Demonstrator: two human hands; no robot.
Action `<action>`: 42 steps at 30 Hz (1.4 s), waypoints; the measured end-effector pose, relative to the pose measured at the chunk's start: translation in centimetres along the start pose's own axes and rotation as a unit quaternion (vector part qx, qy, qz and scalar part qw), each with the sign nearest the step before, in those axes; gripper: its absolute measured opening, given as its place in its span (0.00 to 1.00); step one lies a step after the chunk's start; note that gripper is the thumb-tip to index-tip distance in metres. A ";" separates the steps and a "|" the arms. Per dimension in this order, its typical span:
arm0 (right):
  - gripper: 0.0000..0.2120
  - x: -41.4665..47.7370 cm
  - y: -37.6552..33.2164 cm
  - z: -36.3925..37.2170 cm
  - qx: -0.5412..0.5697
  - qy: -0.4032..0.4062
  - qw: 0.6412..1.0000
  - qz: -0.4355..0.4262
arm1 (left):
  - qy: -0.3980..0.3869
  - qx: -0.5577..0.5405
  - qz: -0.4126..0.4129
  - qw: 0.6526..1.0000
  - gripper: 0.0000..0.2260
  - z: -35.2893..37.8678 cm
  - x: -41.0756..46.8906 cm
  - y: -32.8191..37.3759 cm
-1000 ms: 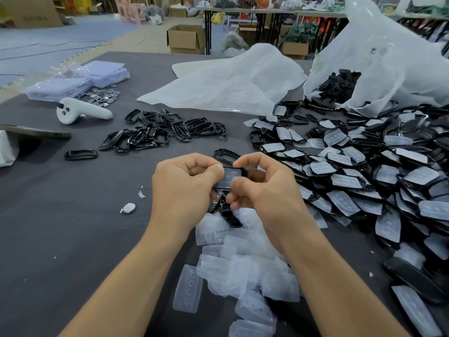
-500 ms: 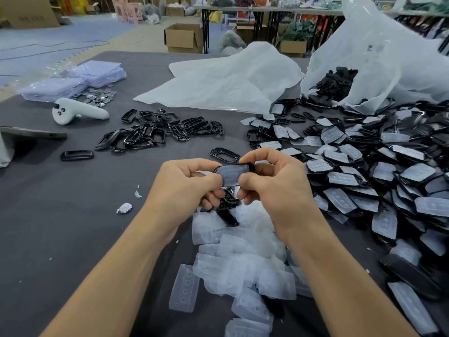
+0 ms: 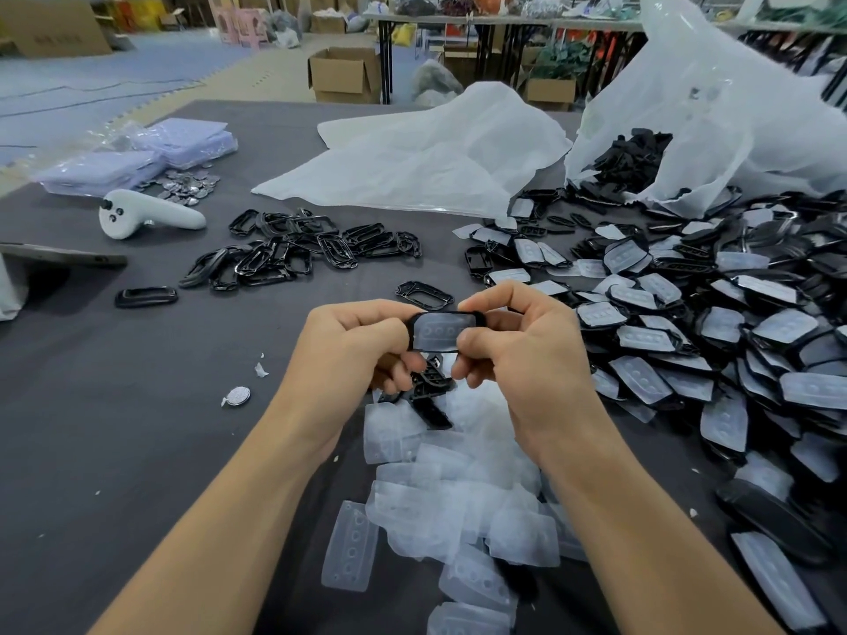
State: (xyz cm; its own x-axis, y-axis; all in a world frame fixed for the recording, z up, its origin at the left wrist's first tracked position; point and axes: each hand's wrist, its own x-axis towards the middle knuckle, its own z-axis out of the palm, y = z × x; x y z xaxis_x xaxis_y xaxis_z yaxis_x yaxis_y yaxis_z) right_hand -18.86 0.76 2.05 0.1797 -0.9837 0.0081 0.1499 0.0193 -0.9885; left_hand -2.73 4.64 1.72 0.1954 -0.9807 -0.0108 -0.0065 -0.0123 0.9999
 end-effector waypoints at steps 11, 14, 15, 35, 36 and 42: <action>0.19 -0.2 -0.1 0.4 0.027 -0.021 0.999 0.006 | 0.065 0.024 0.021 0.997 0.07 0.5 0.3 -0.1; 0.14 -0.3 0.3 0.6 -0.018 0.007 1.000 -0.018 | 0.058 0.020 0.024 0.998 0.05 0.4 0.1 -0.5; 0.10 -0.3 0.4 0.6 -0.056 0.017 0.998 -0.036 | 0.056 0.024 0.025 0.998 0.06 0.4 0.1 -0.6; 0.09 -0.1 -0.3 0.0 -0.047 0.013 0.997 -0.055 | -0.037 -0.031 0.038 0.998 0.13 0.5 -0.9 0.5; 0.08 -0.1 -0.3 0.1 -0.039 0.011 0.998 -0.045 | -0.031 -0.032 0.050 0.998 0.12 0.6 -1.0 0.5; 0.11 -0.3 -1.0 0.0 0.184 -0.088 0.973 0.104 | -0.014 -0.034 0.129 0.991 0.13 1.6 -1.5 0.7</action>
State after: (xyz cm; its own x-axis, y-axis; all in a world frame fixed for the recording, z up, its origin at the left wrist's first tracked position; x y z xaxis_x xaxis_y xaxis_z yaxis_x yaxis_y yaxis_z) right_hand -19.04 1.00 3.02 0.4027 -0.9063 -0.1285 0.4243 0.3092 -0.8511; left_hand -4.55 5.83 2.40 0.1690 -0.9545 0.2458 0.0144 0.2517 0.9677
